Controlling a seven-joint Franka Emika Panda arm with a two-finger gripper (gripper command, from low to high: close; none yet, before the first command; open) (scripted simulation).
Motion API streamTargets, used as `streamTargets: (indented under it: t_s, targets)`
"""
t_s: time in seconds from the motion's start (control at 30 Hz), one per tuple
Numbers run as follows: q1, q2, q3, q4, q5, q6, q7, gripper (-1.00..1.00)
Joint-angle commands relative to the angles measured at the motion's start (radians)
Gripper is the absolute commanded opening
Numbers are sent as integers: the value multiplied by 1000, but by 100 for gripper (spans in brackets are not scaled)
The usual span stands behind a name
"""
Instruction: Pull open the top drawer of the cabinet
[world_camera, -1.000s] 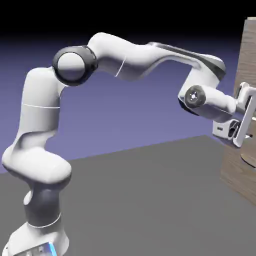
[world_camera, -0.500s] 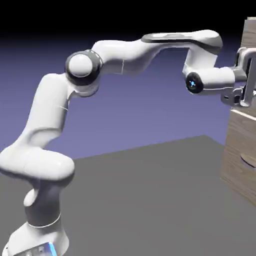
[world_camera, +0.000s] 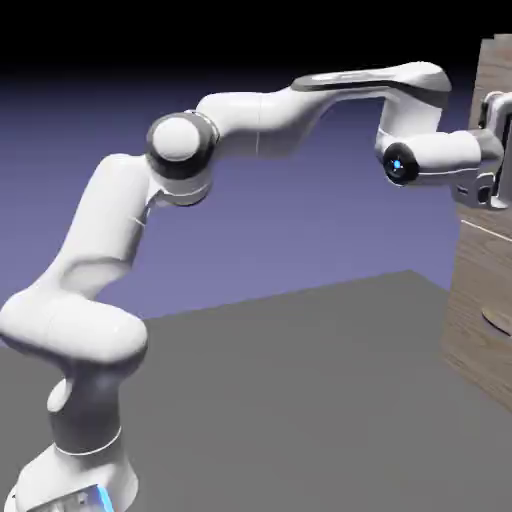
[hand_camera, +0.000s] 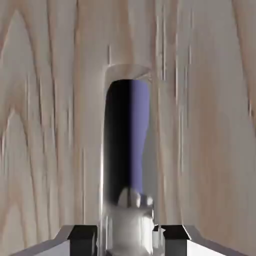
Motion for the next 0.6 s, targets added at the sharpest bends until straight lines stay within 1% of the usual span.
streamTargets:
  t_s: [0.0,0.17,0.33,0.57]
  targets:
    - [35,-28,-19,-36,6,-1,-31,-100]
    - [216,-162,-133,-188,37,5,-178,-100]
    - [398,-260,-270,-281,61,23,-290,-100]
    - [649,-287,-509,-374,70,15,-330,-100]
